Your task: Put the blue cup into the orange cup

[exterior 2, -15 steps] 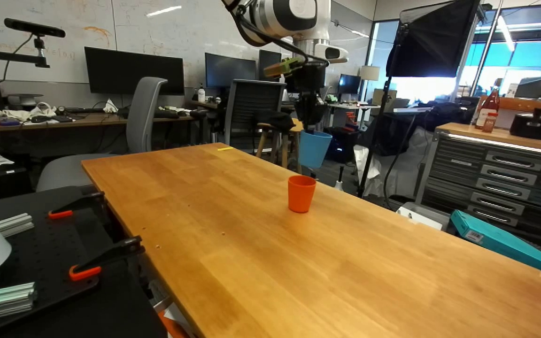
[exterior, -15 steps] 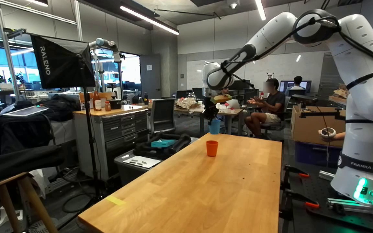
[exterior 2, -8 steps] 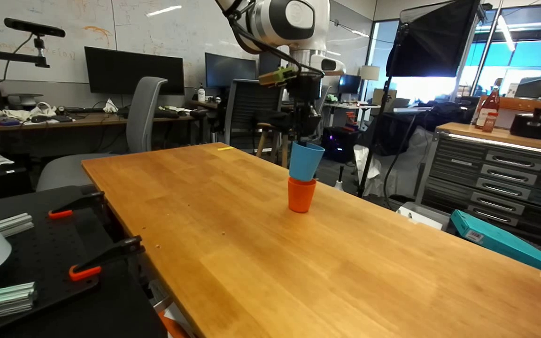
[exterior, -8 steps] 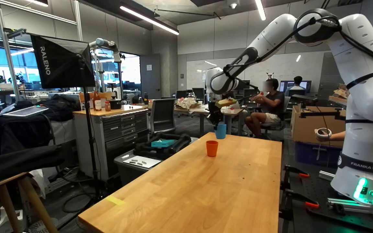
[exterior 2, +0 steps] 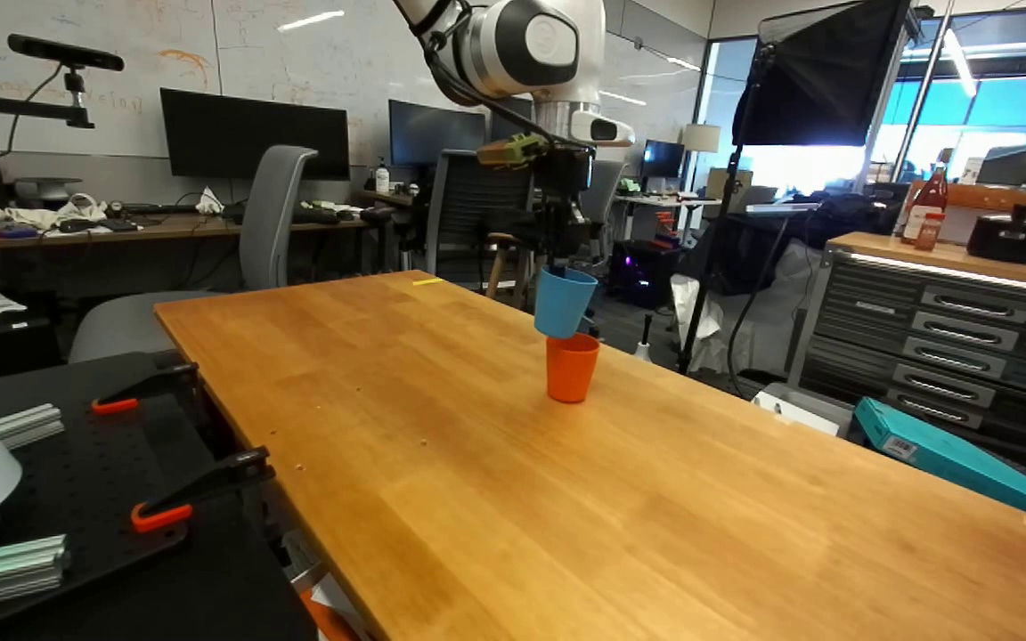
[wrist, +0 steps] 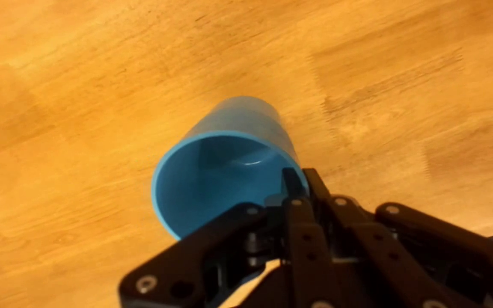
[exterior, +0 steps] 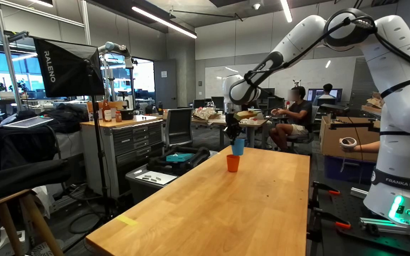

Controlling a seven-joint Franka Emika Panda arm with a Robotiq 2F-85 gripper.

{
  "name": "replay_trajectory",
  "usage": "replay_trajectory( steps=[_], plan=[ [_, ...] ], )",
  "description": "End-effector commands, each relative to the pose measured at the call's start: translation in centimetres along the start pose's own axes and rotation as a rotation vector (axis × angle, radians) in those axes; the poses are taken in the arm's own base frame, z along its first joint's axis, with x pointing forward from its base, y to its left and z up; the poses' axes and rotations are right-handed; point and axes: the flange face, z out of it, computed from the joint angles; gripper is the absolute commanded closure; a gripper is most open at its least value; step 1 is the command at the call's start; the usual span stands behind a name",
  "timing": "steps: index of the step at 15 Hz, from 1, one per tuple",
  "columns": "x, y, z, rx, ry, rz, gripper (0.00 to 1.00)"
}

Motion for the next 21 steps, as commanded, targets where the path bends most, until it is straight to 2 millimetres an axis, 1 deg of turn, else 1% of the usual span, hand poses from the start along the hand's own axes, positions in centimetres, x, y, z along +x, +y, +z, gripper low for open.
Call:
replay_trajectory(
  steps=[1, 3, 6, 9, 11, 12, 16, 18, 21],
  plan=[
    [0.6, -0.8, -1.0, 0.042, 0.03, 0.009, 0.99],
    [0.4, -0.7, -1.1, 0.04, 0.015, 0.022, 0.99],
    [-1.2, -0.5, -0.5, 0.027, -0.013, 0.001, 0.99],
    [-1.8, -0.9, 0.3, 0.03, -0.032, 0.0, 0.99],
    [-0.7, -1.2, 0.1, 0.049, -0.026, 0.026, 0.99],
    [0.3, -1.3, -0.4, 0.063, -0.018, 0.05, 0.99],
    [2.4, -1.5, -1.9, 0.102, 0.025, 0.096, 0.99],
    [3.1, -1.3, -2.3, 0.101, 0.042, 0.11, 0.99],
    [3.1, -0.4, -1.7, 0.078, 0.045, 0.117, 0.99]
  ],
)
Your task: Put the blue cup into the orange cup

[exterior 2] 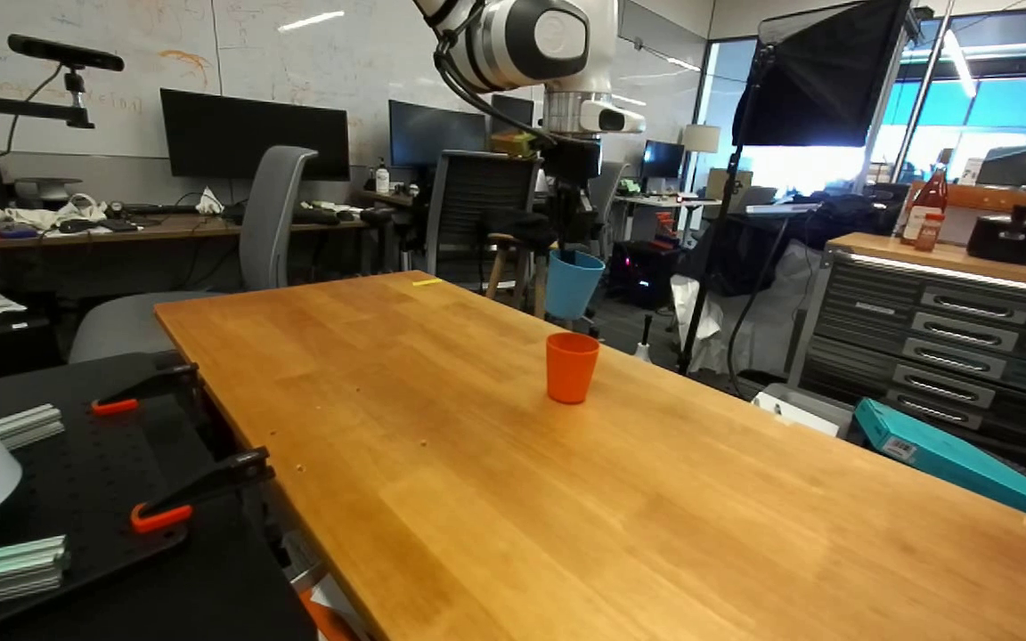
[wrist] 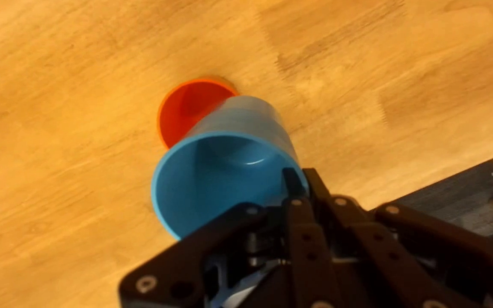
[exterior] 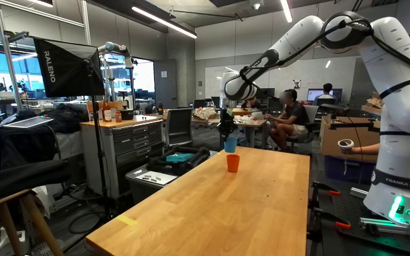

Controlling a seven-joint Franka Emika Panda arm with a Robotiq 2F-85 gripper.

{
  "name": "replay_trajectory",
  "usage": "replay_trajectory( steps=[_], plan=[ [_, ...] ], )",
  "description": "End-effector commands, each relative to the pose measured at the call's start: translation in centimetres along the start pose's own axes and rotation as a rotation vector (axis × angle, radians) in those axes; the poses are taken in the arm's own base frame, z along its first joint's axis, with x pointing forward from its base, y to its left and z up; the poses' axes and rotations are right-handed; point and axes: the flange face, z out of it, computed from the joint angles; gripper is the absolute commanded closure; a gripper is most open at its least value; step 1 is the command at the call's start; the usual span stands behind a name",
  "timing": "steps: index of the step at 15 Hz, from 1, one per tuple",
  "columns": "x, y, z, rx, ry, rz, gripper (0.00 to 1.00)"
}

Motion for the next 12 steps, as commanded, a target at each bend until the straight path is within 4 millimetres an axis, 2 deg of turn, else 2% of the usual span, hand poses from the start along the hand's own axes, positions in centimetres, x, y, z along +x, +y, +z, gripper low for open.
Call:
replay_trajectory(
  steps=[1, 7, 8, 9, 12],
  plan=[
    [1.0, 1.1, 0.4, -0.011, 0.004, 0.034, 0.99],
    [1.4, 2.4, 1.8, -0.012, 0.004, 0.045, 0.99],
    [1.3, 2.4, 2.0, -0.007, 0.003, 0.041, 0.7],
    [1.3, 2.4, 2.0, -0.005, 0.006, 0.044, 0.69],
    [1.3, 2.0, 1.9, 0.002, -0.002, 0.052, 0.46]
  ],
)
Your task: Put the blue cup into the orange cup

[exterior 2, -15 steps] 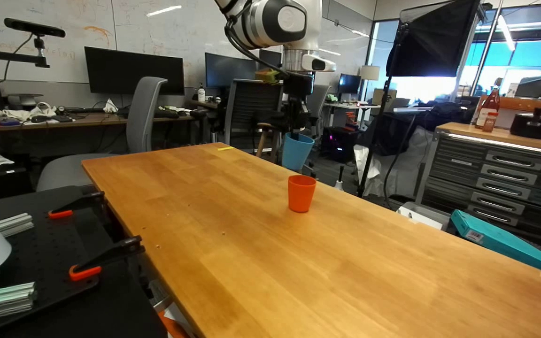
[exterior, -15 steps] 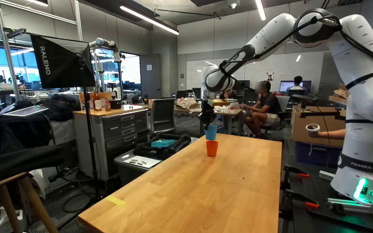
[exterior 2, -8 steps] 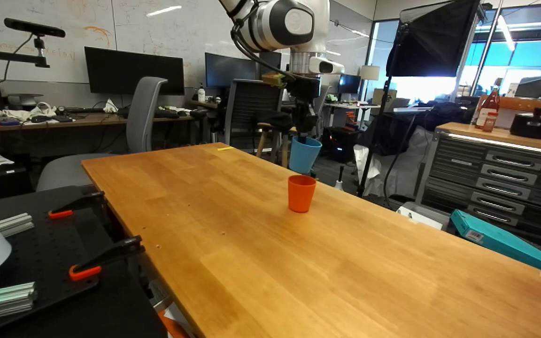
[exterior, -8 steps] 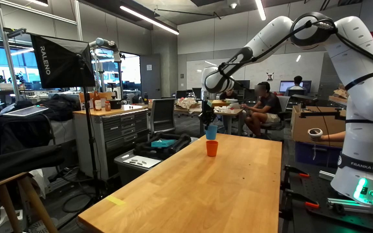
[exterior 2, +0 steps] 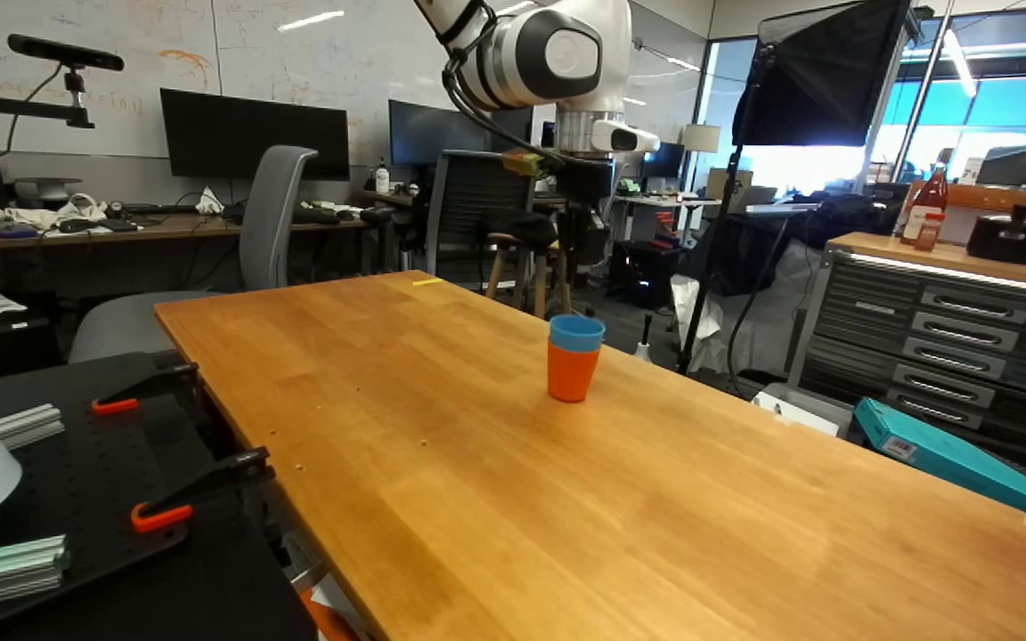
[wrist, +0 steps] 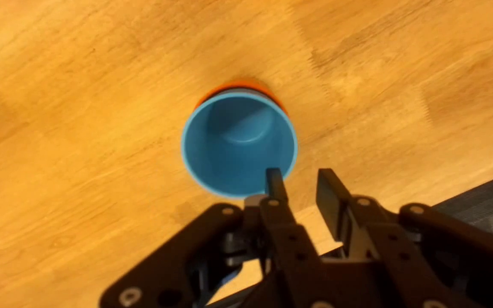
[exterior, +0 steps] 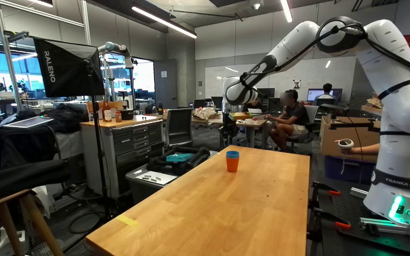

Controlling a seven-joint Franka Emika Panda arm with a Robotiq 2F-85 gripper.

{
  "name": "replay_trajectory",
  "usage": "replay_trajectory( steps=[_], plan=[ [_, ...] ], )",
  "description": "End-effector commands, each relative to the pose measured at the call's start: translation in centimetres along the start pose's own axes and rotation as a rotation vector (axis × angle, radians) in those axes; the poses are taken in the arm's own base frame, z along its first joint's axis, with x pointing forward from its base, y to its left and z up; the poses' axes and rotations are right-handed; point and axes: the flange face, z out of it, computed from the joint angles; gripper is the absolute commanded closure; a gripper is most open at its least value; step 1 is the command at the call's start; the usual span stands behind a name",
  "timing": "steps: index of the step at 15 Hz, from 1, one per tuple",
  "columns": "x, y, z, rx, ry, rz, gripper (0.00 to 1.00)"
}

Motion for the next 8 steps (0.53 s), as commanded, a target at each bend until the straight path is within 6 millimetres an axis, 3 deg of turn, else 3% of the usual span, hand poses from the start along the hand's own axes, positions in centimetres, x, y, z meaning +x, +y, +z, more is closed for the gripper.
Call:
replay_trajectory(
  steps=[1, 4, 6, 8],
  plan=[
    [0.7, -0.5, -0.8, 0.024, 0.01, 0.015, 0.39],
    [-0.2, -1.6, -2.9, 0.018, -0.095, 0.014, 0.17],
    [-2.7, -2.5, -3.9, 0.01, -0.235, -0.016, 0.02],
    [-4.5, -3.9, -5.9, 0.017, -0.347, -0.062, 0.0]
  ],
)
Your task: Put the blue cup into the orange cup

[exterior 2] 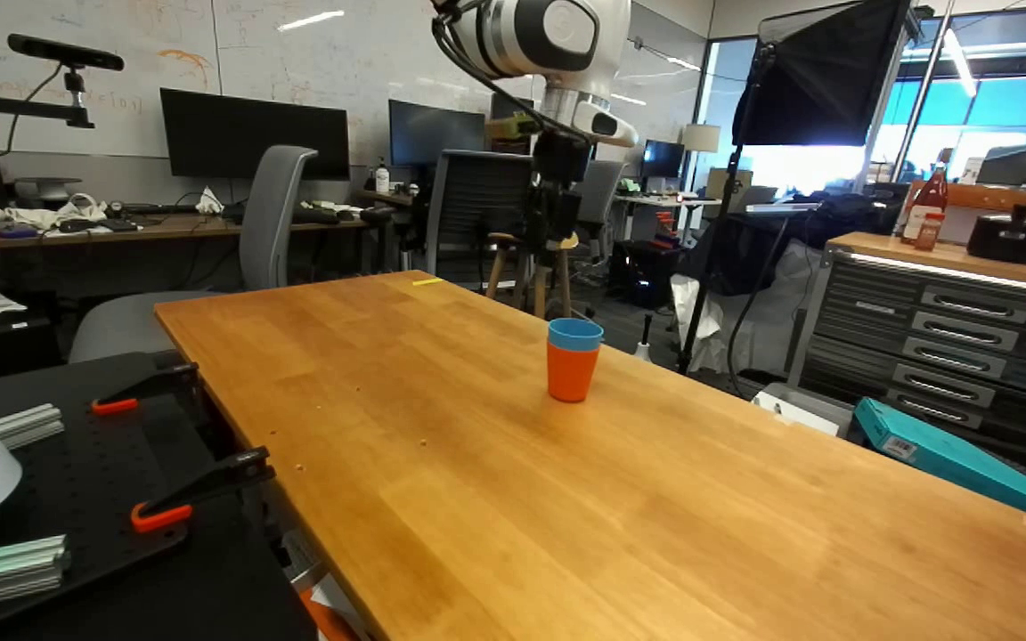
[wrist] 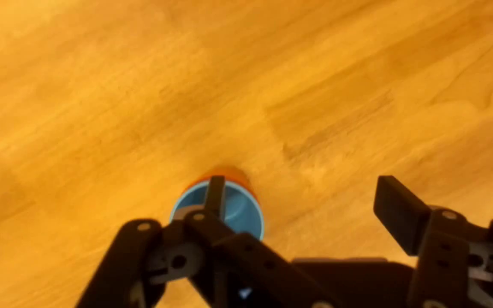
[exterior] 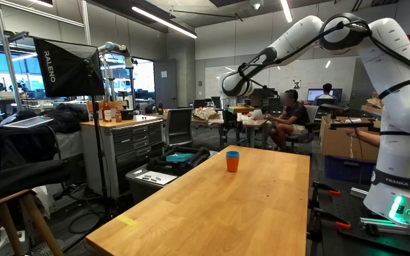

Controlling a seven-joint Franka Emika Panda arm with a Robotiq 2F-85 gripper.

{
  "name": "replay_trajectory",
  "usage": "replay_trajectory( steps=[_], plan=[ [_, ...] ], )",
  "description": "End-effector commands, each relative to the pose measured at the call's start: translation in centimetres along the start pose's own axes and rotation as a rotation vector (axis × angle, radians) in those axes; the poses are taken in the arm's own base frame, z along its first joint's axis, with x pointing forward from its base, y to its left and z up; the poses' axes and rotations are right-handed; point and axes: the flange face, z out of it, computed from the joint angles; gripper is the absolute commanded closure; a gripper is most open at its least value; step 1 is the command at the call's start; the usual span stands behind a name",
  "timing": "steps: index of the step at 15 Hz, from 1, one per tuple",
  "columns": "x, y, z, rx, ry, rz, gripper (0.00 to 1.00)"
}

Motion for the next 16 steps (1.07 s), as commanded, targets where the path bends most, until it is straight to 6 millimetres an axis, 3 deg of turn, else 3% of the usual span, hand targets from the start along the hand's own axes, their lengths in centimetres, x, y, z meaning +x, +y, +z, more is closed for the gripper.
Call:
replay_trajectory(
  steps=[1, 3, 6, 9, 16],
  plan=[
    [-3.7, -2.4, -4.0, 0.029, -0.179, -0.07, 0.0],
    [-5.3, -3.9, -7.1, 0.02, -0.249, -0.124, 0.0],
    [-7.3, -5.0, -9.9, -0.049, -0.365, -0.228, 0.0],
    [-8.0, -5.6, -12.6, -0.128, -0.441, -0.314, 0.0],
    [-5.1, -8.8, -15.8, -0.21, -0.295, -0.417, 0.0]
  ],
)
